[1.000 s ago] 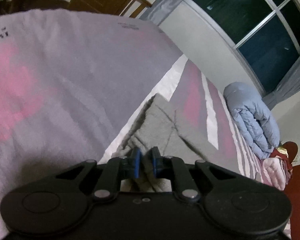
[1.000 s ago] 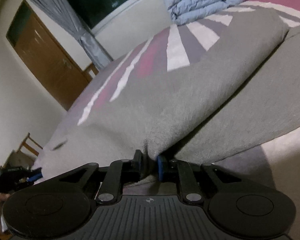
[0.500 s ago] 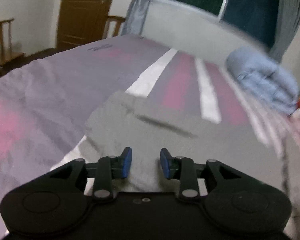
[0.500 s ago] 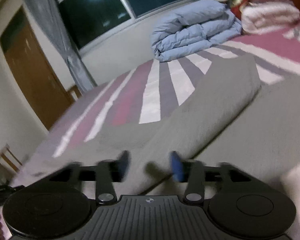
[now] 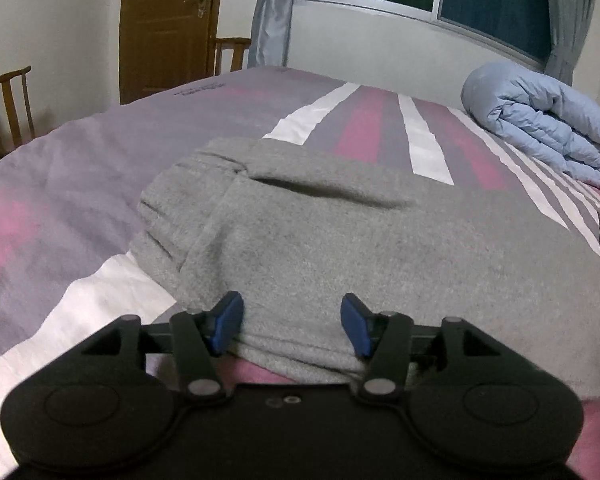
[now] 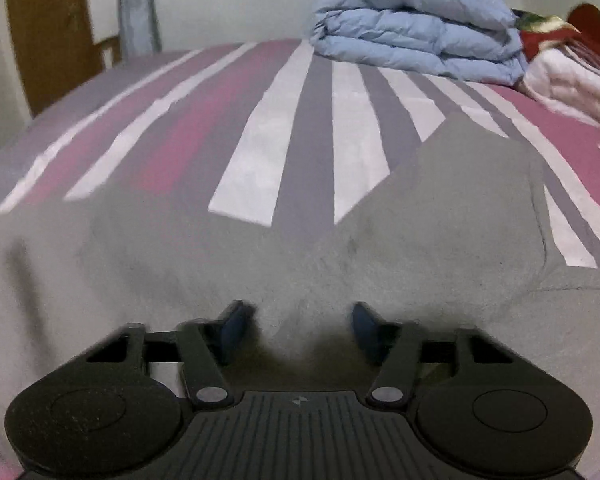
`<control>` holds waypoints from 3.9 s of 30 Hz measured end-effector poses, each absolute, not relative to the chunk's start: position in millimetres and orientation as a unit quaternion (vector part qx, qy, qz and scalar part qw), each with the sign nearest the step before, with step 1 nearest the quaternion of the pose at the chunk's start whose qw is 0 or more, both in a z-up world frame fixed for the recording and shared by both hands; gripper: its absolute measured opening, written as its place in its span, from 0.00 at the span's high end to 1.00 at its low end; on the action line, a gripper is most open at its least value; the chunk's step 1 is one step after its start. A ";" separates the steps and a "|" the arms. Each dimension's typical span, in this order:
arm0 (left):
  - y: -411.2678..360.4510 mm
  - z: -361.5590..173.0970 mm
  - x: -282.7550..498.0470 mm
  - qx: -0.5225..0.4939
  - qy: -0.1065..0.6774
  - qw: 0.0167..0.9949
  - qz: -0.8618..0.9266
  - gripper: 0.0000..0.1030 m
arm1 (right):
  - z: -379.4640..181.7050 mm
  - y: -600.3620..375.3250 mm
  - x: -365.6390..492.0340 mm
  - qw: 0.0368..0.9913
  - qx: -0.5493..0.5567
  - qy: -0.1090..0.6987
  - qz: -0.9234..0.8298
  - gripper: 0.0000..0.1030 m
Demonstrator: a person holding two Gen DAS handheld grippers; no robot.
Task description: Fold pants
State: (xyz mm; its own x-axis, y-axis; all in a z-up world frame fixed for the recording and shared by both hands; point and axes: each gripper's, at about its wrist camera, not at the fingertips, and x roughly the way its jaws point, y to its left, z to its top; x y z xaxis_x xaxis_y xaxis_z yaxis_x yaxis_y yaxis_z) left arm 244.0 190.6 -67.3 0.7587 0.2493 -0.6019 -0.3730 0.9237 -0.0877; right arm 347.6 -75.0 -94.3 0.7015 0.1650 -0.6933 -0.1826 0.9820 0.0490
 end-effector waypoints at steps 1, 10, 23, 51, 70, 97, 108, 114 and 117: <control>190.6 -68.1 244.2 -0.103 0.304 0.933 0.166 0.55 | -95.2 -78.5 342.7 0.921 -0.013 0.375 0.101 0.91; 192.5 -69.8 234.5 -0.114 0.290 0.937 0.158 0.54 | -103.9 -146.3 245.7 0.930 0.065 0.355 0.069 0.90; 199.2 -73.2 229.9 -0.129 0.275 0.941 0.152 0.54 | -60.1 -173.3 258.4 0.956 0.107 0.262 0.077 0.41; 184.0 -72.5 232.6 -0.084 0.275 0.943 0.169 0.50 | -106.1 -289.5 200.6 0.934 0.229 0.270 0.044 0.62; 179.0 -74.7 237.6 -0.075 0.277 0.942 0.174 0.46 | -115.2 -433.8 309.1 0.887 0.388 0.248 0.015 0.68; 179.8 -75.9 237.0 -0.077 0.276 0.942 0.174 0.46 | -33.7 -453.9 218.4 0.930 0.339 0.139 0.006 0.95; 178.5 -76.5 237.9 -0.079 0.274 0.943 0.170 0.44 | -127.7 -483.3 186.6 0.894 0.384 0.215 -0.081 0.96; 178.3 -76.4 237.1 -0.077 0.274 0.943 0.171 0.44 | -118.5 -484.4 183.2 0.902 0.376 0.202 -0.067 0.96; 178.3 -76.5 236.6 -0.077 0.274 0.943 0.171 0.44 | -113.4 -490.8 173.0 0.900 0.388 0.184 -0.074 0.93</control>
State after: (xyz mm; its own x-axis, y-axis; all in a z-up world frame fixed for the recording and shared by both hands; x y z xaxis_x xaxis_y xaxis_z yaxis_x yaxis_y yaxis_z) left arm 236.6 178.3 -76.5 0.7915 0.2807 -0.5428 -0.3647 0.9297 -0.0510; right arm 173.0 -490.8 -113.4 0.9216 0.0096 -0.3880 0.2756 0.6875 0.6718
